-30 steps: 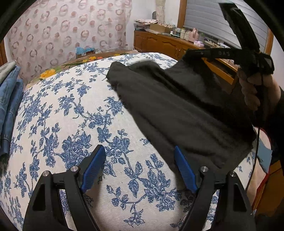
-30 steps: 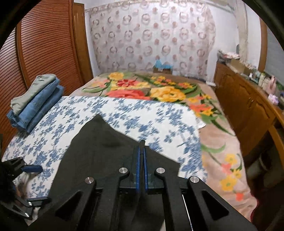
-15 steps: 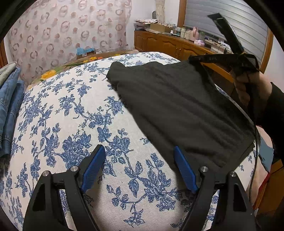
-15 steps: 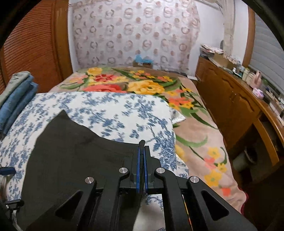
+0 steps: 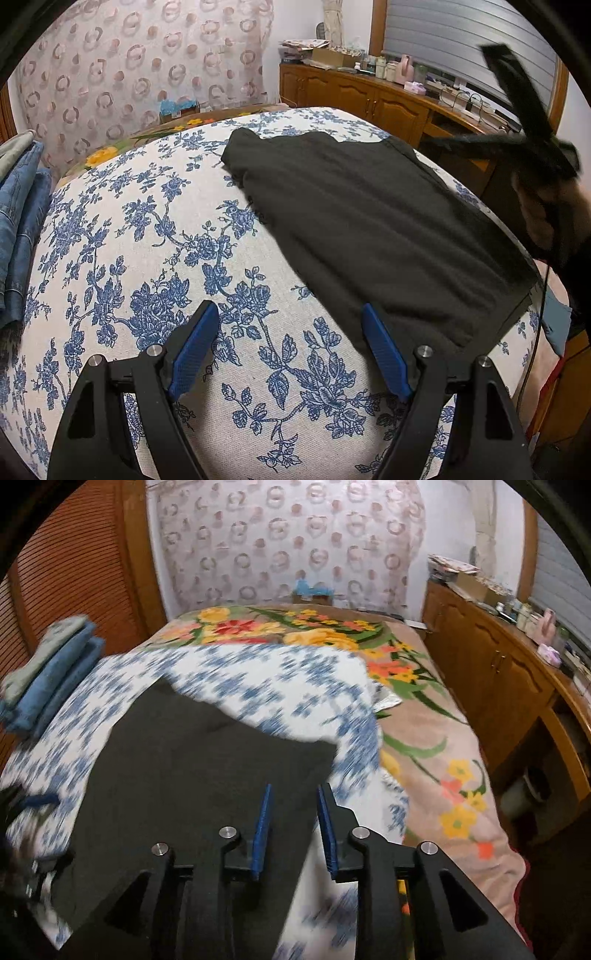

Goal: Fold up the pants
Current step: 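Withdraw the right tool from the folded garment, then close the left tool on the hem of the folded garment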

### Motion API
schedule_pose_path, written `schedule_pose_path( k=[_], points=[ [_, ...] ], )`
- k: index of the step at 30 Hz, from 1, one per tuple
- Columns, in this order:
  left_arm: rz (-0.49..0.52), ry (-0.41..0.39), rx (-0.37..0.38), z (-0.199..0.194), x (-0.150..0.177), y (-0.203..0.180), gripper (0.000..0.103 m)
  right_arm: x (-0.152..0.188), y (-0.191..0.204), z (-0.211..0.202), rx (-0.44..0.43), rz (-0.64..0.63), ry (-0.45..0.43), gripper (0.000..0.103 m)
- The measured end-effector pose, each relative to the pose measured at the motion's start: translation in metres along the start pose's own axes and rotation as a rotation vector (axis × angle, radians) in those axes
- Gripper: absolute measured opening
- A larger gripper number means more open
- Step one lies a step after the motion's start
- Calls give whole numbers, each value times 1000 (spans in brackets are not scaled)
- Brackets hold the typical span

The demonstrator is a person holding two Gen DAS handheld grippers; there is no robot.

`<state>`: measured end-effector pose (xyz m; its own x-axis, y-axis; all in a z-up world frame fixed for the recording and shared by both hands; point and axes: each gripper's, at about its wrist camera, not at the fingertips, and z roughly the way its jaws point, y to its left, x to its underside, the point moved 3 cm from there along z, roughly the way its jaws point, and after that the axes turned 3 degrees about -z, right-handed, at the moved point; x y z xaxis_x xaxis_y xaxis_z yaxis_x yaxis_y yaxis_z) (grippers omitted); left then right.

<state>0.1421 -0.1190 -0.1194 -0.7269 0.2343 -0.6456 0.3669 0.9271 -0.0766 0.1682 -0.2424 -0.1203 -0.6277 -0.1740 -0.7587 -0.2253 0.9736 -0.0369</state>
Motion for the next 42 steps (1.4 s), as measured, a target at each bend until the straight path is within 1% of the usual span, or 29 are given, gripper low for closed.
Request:
schedule_pose_path(
  k=[2, 7, 9, 13, 15, 18, 22, 24, 26, 30, 33, 36, 39, 42],
  points=[
    [1, 0, -1, 0, 0, 0, 80, 11, 11, -8, -23, -16, 0, 29],
    [1, 0, -1, 0, 0, 0, 80, 36, 33, -21, -65, -40, 8, 31],
    [1, 0, -1, 0, 0, 0, 80, 44, 39, -24, -63, -54, 12, 31],
    [0, 0, 0, 0, 0, -1, 80, 52, 38, -21, -65, -57, 29, 32],
    [0, -1, 0, 0, 0, -1, 80, 57, 37, -19, -50, -60, 36, 34],
    [-1, -10, 10, -4, 1, 0, 80, 58, 40, -21, -40, -59, 16, 40],
    [-4, -36, 24, -20, 6, 4, 80, 62, 49, -20, -26, -51, -3, 55],
    [0, -47, 42, -30, 9, 3, 80, 63, 51, -22, -12, -53, 0, 57],
    [11, -51, 55, -37, 13, -1, 80, 61, 53, -20, -10, -52, 9, 58],
    [47, -56, 85, -49, 21, -13, 75, 60, 55, -22, -14, -42, 35, 58],
    [78, -49, 109, -55, 31, -22, 70, 62, 51, -40, -43, -20, 14, 58],
    [102, -39, 125, -56, 37, -32, 65, 71, 46, -61, -51, 5, -11, 56],
    [125, -37, 144, -57, 43, -40, 64, 87, 41, -74, -41, 29, -5, 54],
    [139, -24, 155, -53, 45, -46, 57, 101, 33, -86, -37, 58, -2, 51]
  ],
)
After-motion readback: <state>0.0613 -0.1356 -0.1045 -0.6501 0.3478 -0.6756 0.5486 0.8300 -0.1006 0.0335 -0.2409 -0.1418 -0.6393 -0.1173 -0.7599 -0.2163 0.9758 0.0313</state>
